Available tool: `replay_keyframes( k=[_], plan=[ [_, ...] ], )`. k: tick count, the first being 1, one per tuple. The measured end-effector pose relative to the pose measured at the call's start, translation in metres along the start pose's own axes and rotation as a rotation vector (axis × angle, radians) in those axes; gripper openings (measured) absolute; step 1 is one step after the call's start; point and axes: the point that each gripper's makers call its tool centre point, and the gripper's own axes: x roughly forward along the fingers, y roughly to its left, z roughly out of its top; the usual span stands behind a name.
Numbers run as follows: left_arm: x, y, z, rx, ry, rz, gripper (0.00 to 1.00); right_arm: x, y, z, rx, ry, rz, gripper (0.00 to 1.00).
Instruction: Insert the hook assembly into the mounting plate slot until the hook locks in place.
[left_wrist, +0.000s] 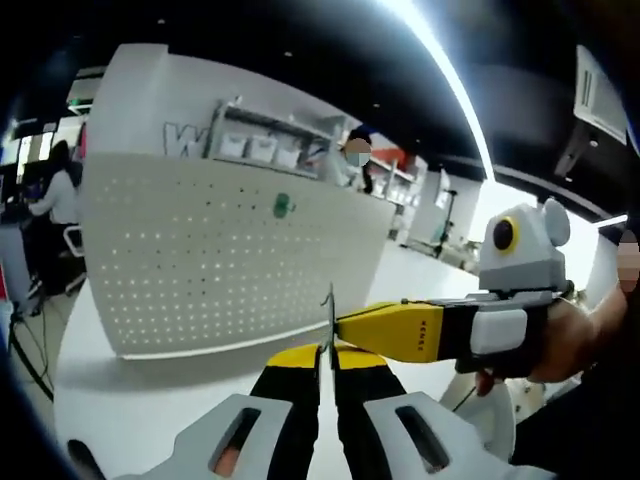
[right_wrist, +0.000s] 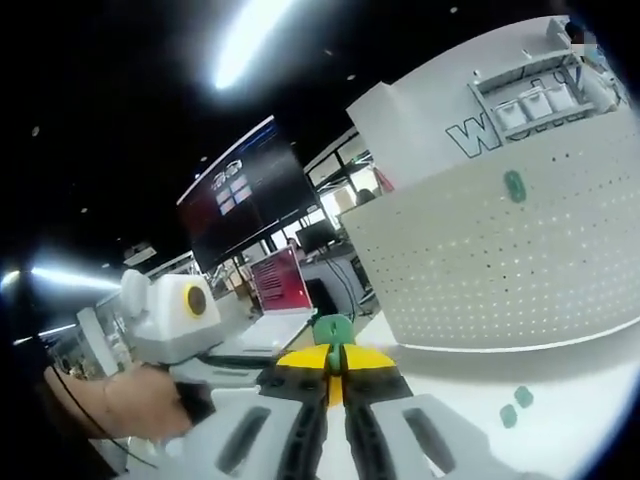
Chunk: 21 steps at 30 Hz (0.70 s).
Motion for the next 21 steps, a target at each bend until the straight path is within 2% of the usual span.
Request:
replay_keyframes(
  k=[3, 5, 7, 9, 12, 16, 21],
  plan=[
    [-0.005, 0.006, -0.002, 0.012, 0.007, 0.021, 0.02, 0.001, 0.0, -0.001, -0.017, 0.003, 0.001, 0.01],
    [-0.006, 0.011, -0.002, -0.072, -0.012, 0.026, 0.04, 0.002, -0.002, -0.001, -0.013, 0.002, -0.001, 0.01],
    [-0.007, 0.015, -0.005, -0.123, -0.01, 0.027, 0.19, 0.002, -0.005, 0.0, -0.034, 0.005, -0.002, 0.01],
    [-0.009, 0.017, -0.006, -0.124, -0.012, 0.025, 0.29, 0.003, -0.008, 0.0, -0.053, 0.007, -0.013, 0.01],
    [-0.01, 0.016, -0.006, -0.113, -0.022, 0.02, 0.33, 0.002, -0.013, 0.003, -0.059, 0.002, -0.028, 0.01],
    [-0.01, 0.018, -0.009, -0.134, -0.032, 0.016, 0.51, 0.001, -0.021, 0.007, -0.062, -0.014, -0.055, 0.01],
    [-0.011, 0.016, -0.01, -0.123, -0.038, 0.009, 0.64, 0.0, -0.028, 0.008, -0.08, -0.008, -0.072, 0.01]
  ],
)
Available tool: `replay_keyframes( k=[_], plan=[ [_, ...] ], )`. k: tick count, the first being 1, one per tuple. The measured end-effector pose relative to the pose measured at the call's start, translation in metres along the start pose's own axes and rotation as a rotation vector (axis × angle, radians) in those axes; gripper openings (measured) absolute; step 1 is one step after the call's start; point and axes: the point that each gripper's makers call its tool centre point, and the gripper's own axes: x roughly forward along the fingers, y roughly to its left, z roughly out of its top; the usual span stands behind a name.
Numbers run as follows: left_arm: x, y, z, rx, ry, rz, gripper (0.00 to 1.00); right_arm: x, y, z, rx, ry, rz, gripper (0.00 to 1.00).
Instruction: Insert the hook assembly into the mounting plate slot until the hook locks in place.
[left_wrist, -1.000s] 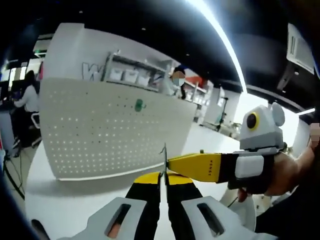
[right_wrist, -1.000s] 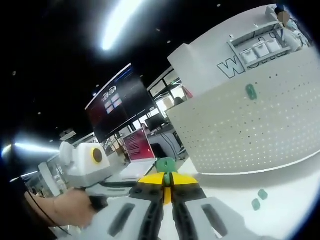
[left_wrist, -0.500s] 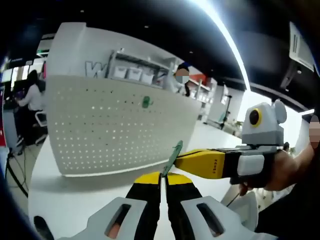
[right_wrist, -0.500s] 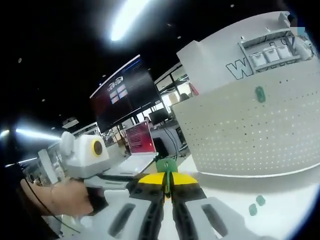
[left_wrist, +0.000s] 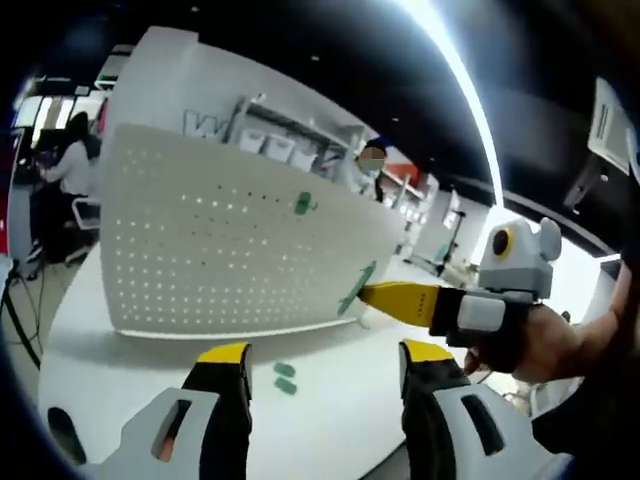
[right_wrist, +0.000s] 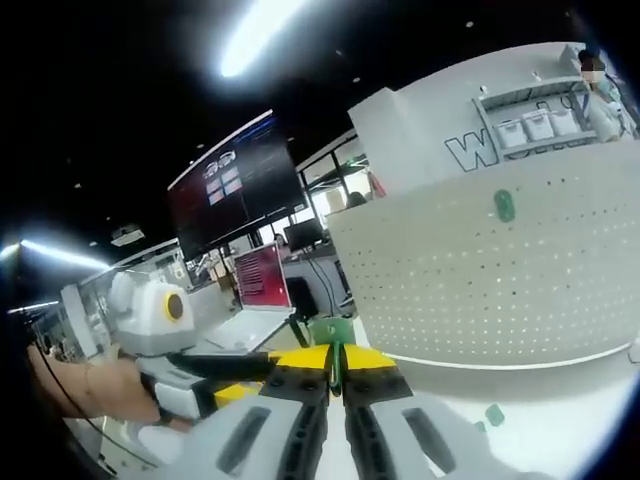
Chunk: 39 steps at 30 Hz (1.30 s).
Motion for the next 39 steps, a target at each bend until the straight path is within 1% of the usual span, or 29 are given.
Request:
replay_keyframes(
  k=[2, 3, 4, 5, 6, 7, 10, 12, 15, 21, 22, 23, 27, 29, 31, 32, 34, 39],
  plan=[
    [0.0, 0.001, 0.001, 0.005, -0.006, 0.006, 0.68, 0.0, -0.004, 0.001, -0.011, 0.0, -0.009, 0.01],
    [0.001, 0.002, 0.002, 0.001, -0.02, 0.014, 0.75, 0.001, -0.006, 0.001, -0.014, -0.001, -0.012, 0.01],
    [0.002, 0.002, 0.004, -0.024, -0.033, 0.012, 0.79, 0.001, -0.007, 0.002, -0.016, -0.002, -0.014, 0.01],
    [0.002, 0.0, 0.005, -0.049, -0.043, -0.003, 0.82, 0.001, -0.009, 0.004, -0.012, -0.005, -0.016, 0.01],
    [0.002, 0.0, 0.006, -0.046, -0.045, -0.005, 0.84, 0.001, -0.01, 0.006, -0.012, -0.009, -0.016, 0.01],
    [0.001, -0.001, 0.006, -0.035, -0.043, -0.002, 0.85, 0.001, -0.01, 0.008, -0.017, -0.013, -0.015, 0.01],
    [0.0, 0.003, 0.005, 0.062, -0.03, 0.038, 0.86, 0.002, -0.014, 0.014, -0.038, -0.026, -0.025, 0.01],
    [0.0, 0.002, 0.006, 0.042, -0.039, 0.032, 0.9, 0.004, -0.019, 0.016, -0.049, -0.029, -0.032, 0.01],
    [0.001, 0.001, 0.007, 0.029, -0.046, 0.026, 0.91, 0.007, -0.024, 0.019, -0.04, -0.035, -0.037, 0.01],
    [0.004, 0.002, 0.004, 0.021, -0.033, 0.028, 0.95, 0.011, -0.029, 0.021, -0.051, -0.045, -0.053, 0.01],
    [0.004, 0.002, 0.004, 0.02, -0.032, 0.027, 0.95, 0.014, -0.035, 0.023, -0.062, -0.053, -0.069, 0.01],
    [0.005, 0.002, 0.0, 0.028, -0.014, 0.029, 0.96, 0.015, -0.039, 0.024, -0.068, -0.058, -0.077, 0.01],
    [0.007, 0.004, -0.003, 0.017, -0.006, 0.031, 0.98, 0.021, -0.05, 0.028, -0.077, -0.062, -0.089, 0.01],
    [0.008, 0.004, -0.005, 0.008, -0.004, 0.032, 0.98, 0.022, -0.058, 0.03, -0.093, -0.067, -0.108, 0.01],
    [0.008, 0.006, -0.004, -0.003, -0.021, 0.048, 0.99, 0.024, -0.066, 0.034, -0.093, -0.074, -0.123, 0.01],
    [0.008, 0.009, -0.001, -0.014, -0.044, 0.064, 1.0, 0.025, -0.07, 0.035, -0.092, -0.076, -0.131, 0.01],
    [0.008, 0.01, 0.001, -0.028, -0.056, 0.063, 1.0, 0.026, -0.078, 0.039, -0.097, -0.085, -0.149, 0.01],
    [0.008, 0.015, -0.001, -0.042, -0.047, 0.068, 1.0, 0.029, -0.093, 0.044, -0.1, -0.097, -0.178, 0.01]
  ],
)
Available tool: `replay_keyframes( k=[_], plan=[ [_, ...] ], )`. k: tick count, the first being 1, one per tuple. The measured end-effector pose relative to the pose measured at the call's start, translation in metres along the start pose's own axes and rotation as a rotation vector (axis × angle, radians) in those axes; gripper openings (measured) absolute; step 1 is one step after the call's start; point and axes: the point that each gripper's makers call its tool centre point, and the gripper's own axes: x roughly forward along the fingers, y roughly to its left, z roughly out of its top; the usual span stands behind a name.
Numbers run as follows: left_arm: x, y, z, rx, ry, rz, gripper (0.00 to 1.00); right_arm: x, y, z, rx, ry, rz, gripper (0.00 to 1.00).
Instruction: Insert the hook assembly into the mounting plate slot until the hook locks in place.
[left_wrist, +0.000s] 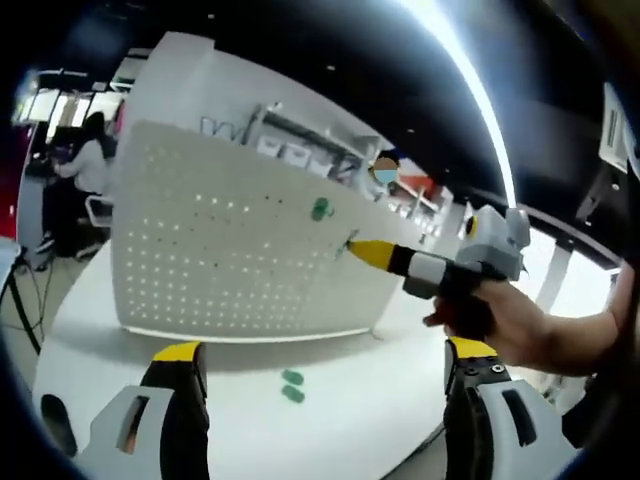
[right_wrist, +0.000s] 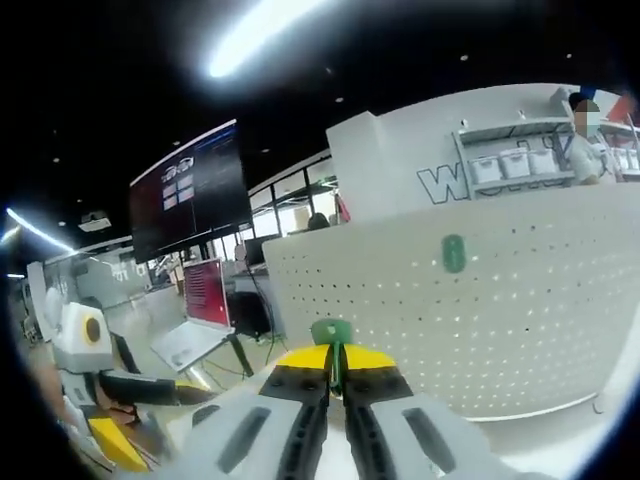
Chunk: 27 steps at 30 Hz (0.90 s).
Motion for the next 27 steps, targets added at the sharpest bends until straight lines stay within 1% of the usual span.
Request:
replay_keyframes(
  k=[4, 6, 14, 18, 22, 27],
  plan=[
    [0.0, 0.004, -0.001, 0.0, 0.001, 0.008, 1.0, 0.003, -0.012, 0.001, -0.002, -0.012, -0.035, 0.01],
    [0.001, 0.006, -0.004, -0.01, 0.015, 0.011, 1.0, 0.006, -0.018, 0.001, -0.003, -0.014, -0.047, 0.01],
    [0.004, 0.009, -0.004, -0.008, 0.025, 0.017, 0.99, 0.016, -0.048, 0.011, -0.018, -0.045, -0.113, 0.01],
    [0.005, 0.012, -0.012, -0.021, 0.049, 0.021, 0.98, 0.02, -0.061, 0.013, -0.008, -0.057, -0.146, 0.01],
    [0.005, 0.013, -0.016, -0.033, 0.055, 0.025, 0.97, 0.025, -0.074, 0.015, -0.006, -0.06, -0.171, 0.01],
    [0.005, 0.015, -0.02, -0.048, 0.066, 0.027, 0.96, 0.03, -0.099, 0.021, 0.015, -0.066, -0.227, 0.01]
  ],
)
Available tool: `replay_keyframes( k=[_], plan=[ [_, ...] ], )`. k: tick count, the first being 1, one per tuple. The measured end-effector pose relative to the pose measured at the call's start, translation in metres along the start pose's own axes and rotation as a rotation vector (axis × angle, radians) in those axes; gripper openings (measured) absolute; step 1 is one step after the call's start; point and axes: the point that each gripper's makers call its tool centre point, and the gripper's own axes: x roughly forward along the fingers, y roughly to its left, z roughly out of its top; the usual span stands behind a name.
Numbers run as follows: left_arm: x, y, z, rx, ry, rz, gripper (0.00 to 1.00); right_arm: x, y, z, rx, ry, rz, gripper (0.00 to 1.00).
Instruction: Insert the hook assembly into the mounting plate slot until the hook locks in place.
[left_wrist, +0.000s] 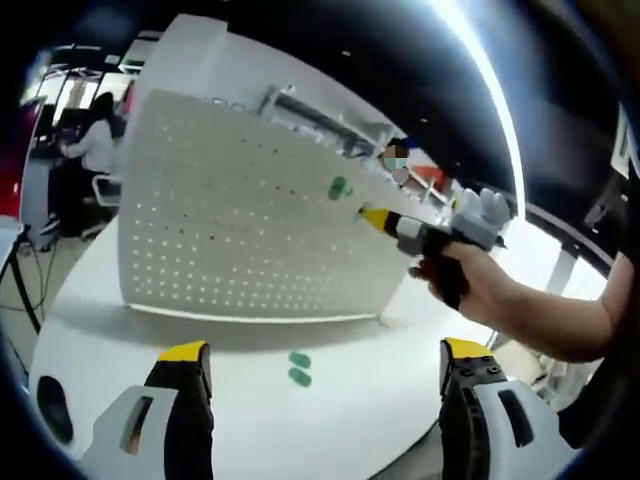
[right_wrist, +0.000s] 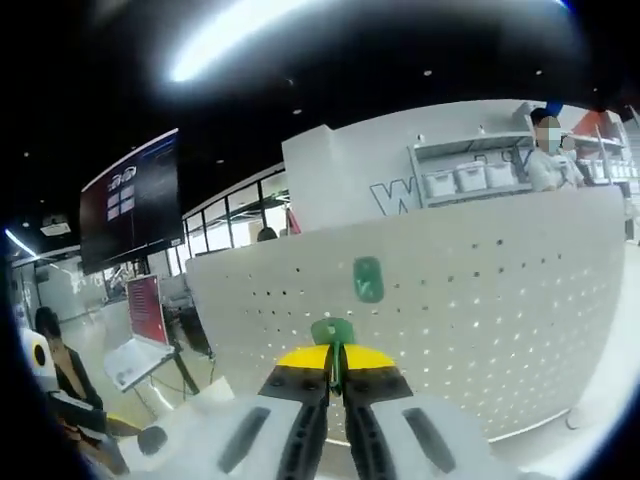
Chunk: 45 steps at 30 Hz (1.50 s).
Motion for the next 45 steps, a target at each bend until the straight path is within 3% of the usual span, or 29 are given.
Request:
replay_keyframes(
  k=[11, 25, 39, 45],
  plan=[
    [0.0, 0.006, 0.001, -0.011, 0.001, 0.009, 0.93, 0.023, -0.045, 0.012, 0.015, 0.022, -0.097, 0.01],
    [0.0, 0.009, -0.003, -0.036, -0.003, 0.017, 0.91, 0.042, -0.059, 0.03, -0.018, 0.034, -0.128, 0.01],
    [-0.002, 0.015, -0.005, -0.063, -0.012, 0.029, 0.9, 0.041, -0.058, 0.039, -0.059, 0.041, -0.137, 0.01],
    [-0.004, 0.017, -0.005, -0.066, -0.014, 0.03, 0.89, 0.043, -0.057, 0.04, -0.03, 0.034, -0.147, 0.01]
  ],
)
